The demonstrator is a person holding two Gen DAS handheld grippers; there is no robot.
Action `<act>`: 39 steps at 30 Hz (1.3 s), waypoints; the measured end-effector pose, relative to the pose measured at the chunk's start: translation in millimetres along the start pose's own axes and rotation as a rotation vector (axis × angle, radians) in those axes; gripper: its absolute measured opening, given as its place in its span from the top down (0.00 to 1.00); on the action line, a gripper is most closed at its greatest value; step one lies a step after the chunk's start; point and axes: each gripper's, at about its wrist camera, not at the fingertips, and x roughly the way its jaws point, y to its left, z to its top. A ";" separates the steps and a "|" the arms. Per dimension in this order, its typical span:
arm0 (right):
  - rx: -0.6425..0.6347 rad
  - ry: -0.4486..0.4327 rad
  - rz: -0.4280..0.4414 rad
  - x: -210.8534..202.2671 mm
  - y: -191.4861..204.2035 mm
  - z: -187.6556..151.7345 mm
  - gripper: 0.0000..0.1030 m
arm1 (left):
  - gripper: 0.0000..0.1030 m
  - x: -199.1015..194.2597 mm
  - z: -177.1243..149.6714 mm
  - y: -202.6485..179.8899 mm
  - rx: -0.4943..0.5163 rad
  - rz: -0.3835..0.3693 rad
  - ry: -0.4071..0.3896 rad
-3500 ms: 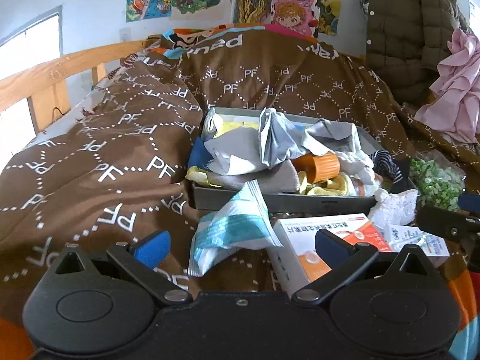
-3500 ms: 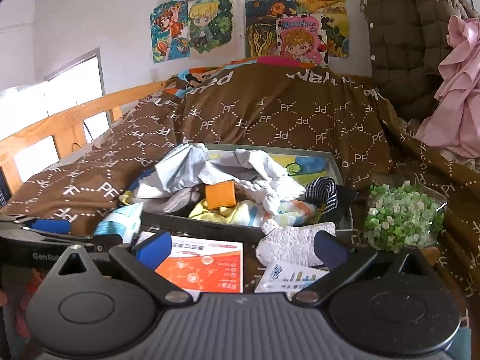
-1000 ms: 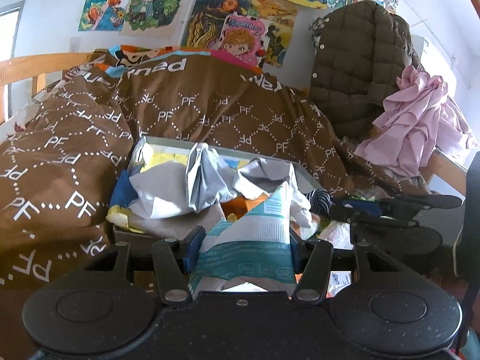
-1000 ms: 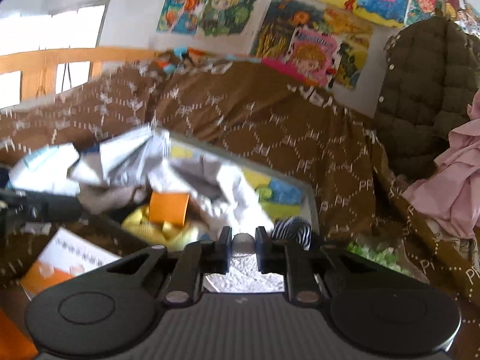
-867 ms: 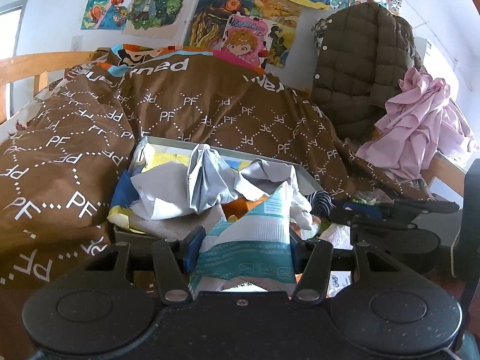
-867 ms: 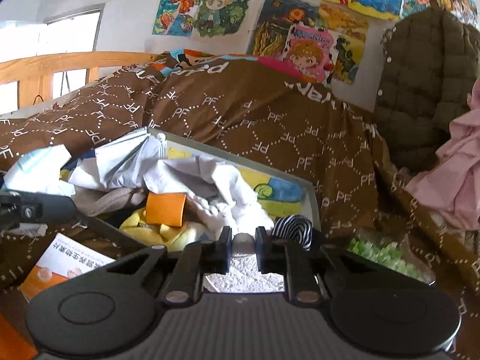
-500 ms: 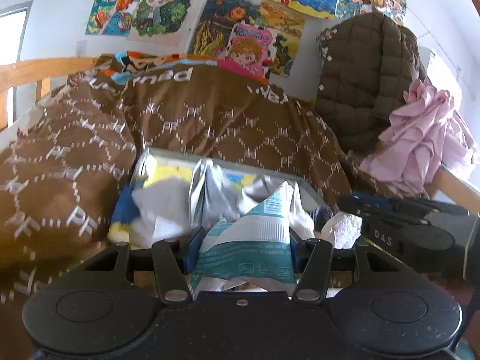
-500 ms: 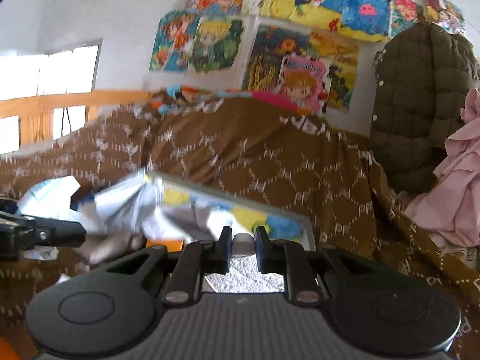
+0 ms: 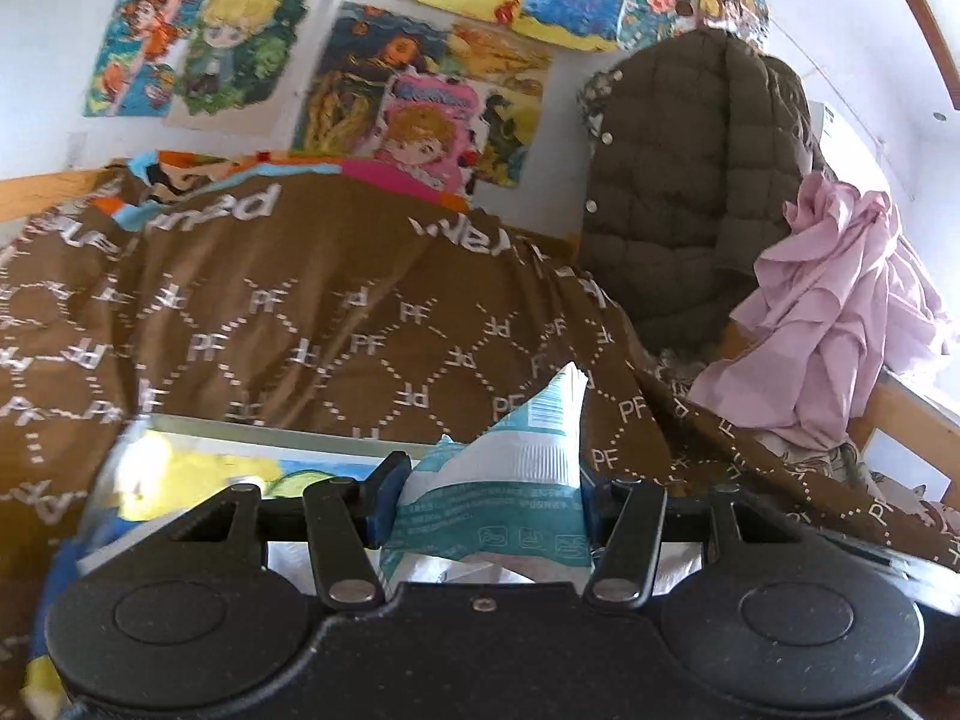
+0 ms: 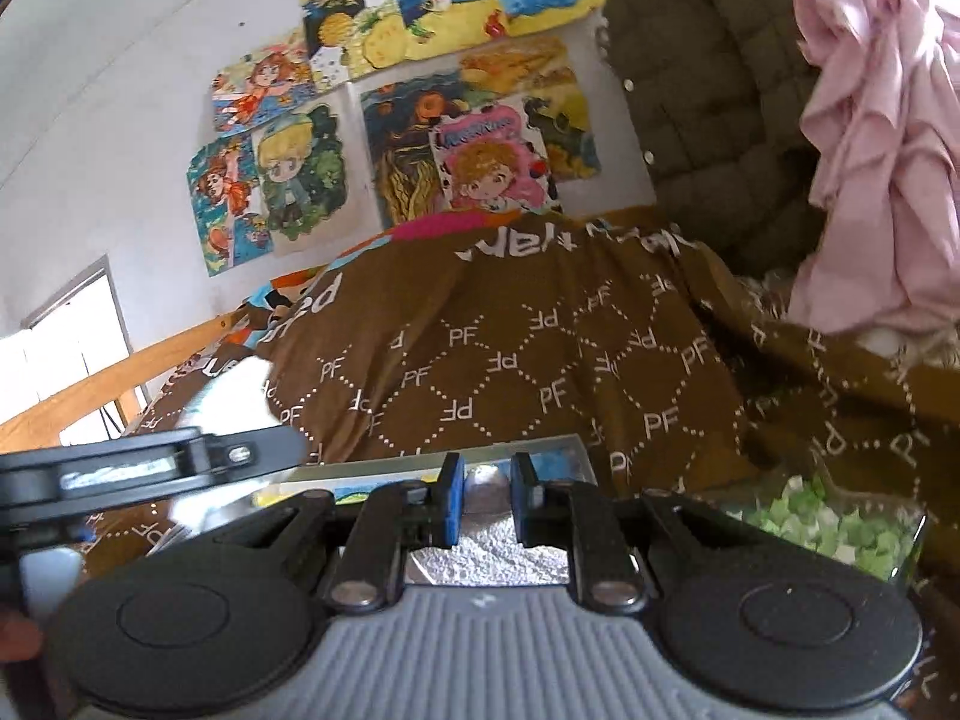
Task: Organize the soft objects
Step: 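Carry the wipe pack into the box with the left tool while the right tool carries the foam pad there, then open both tools inside the box to release the pack and pad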
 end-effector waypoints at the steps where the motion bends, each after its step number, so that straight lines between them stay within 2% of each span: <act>1: 0.008 0.005 0.001 1.5 -2.4 -0.7 0.83 | 0.45 7.6 0.4 -1.2 -0.002 -0.004 0.012; 10: 0.111 0.066 0.018 17.9 -18.9 -11.3 0.82 | 0.45 50.7 -8.3 8.8 -0.112 -0.012 0.140; 14: 0.112 0.085 0.026 23.8 -17.8 -14.1 0.78 | 0.45 60.0 -15.4 16.4 -0.149 -0.008 0.196; 18: 0.120 0.103 0.034 26.3 -16.6 -17.2 0.69 | 0.43 60.7 -18.8 23.7 -0.187 -0.004 0.214; 23: 0.149 0.131 0.053 27.9 -16.1 -20.0 0.64 | 0.41 56.4 -19.8 32.2 -0.252 -0.010 0.221; 24: 0.153 0.139 0.057 28.5 -15.6 -20.1 0.60 | 0.40 56.0 -19.2 32.5 -0.261 -0.009 0.223; 31: 0.133 0.187 0.072 31.4 -7.6 -29.5 0.55 | 0.28 50.2 -14.5 34.2 -0.298 -0.012 0.245; 39: 0.121 0.172 0.068 22.9 -5.8 -26.2 0.39 | 0.18 41.3 -9.1 32.7 -0.335 -0.003 0.261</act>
